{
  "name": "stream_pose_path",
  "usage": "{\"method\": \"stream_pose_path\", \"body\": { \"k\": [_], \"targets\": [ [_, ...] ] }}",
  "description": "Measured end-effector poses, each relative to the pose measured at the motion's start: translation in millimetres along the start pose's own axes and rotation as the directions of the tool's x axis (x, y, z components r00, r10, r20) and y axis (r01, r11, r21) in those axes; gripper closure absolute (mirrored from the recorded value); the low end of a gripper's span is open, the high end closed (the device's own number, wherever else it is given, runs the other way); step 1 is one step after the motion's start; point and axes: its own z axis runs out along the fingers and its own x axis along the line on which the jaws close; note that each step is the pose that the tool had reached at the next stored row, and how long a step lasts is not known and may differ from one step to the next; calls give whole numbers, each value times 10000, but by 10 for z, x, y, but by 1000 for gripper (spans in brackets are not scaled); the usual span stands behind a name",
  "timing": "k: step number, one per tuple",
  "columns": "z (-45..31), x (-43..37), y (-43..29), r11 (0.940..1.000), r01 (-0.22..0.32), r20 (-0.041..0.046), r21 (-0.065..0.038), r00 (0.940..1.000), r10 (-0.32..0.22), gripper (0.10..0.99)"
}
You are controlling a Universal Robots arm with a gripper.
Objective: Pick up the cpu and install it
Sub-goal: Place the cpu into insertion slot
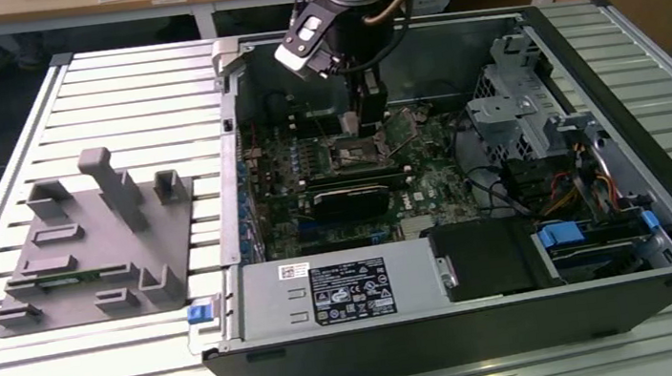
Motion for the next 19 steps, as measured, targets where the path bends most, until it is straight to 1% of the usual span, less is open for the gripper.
{"method": "stream_pose_path", "body": {
  "k": [4, 7, 8, 16, 18, 19],
  "targets": [
    [26, 7, -2, 10000, 0, -4, 0, 10000, 0, 553],
    [54, 44, -2, 10000, -1, -2, 1, 10000, 1, 553],
    [98, 69, -4, 10000, -1, -5, -1, 10000, 1, 553],
    [241, 97, -6, 10000, 0, -5, 2, 10000, 0, 553],
    [262, 100, 3, 10000, -3, -24, 0, 10000, 3, 553],
    [272, 100, 7, 10000, -4, -52, -1, 10000, 4, 553]
  ]
}}
